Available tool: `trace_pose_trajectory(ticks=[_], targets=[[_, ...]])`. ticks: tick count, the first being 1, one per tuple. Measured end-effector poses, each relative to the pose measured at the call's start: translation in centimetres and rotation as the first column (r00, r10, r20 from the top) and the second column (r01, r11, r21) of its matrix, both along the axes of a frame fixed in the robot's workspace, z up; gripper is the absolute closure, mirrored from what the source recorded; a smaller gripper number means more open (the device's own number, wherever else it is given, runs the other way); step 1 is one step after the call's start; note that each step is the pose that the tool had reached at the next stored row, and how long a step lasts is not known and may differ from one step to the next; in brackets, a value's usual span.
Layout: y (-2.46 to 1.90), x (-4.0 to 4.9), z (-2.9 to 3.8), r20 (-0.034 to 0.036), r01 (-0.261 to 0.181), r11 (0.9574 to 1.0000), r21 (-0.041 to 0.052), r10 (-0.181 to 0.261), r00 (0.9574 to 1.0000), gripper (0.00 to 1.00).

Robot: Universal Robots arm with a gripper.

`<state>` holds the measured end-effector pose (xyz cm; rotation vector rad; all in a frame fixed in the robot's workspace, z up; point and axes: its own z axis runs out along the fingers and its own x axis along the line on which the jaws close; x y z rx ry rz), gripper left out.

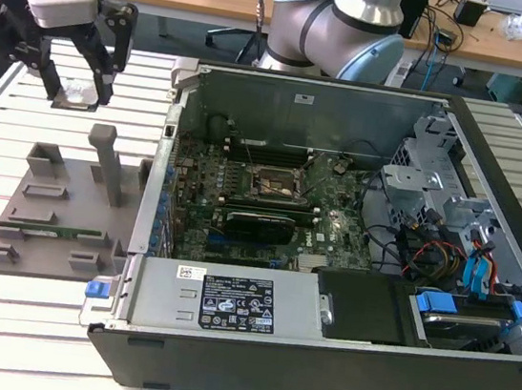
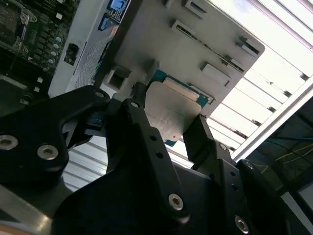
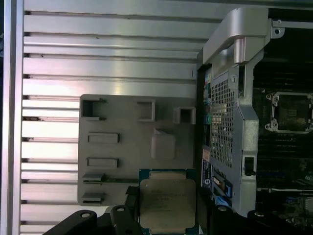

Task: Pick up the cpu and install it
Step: 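Pick up the cpu and move it towards the insertion slot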

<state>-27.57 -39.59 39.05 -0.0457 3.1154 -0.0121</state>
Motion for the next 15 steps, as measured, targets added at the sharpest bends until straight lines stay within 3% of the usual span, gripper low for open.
trace_pose_trajectory(ticks=[12, 15], targets=[[0.00, 3.93, 0.00, -0.0008, 0.000, 1.0000, 0.0001, 0.000, 1.0000, 0.45], [0.01, 5.55, 0.00, -0.0019, 0.000, 1.0000, 0.0000, 0.000, 1.0000, 0.45]])
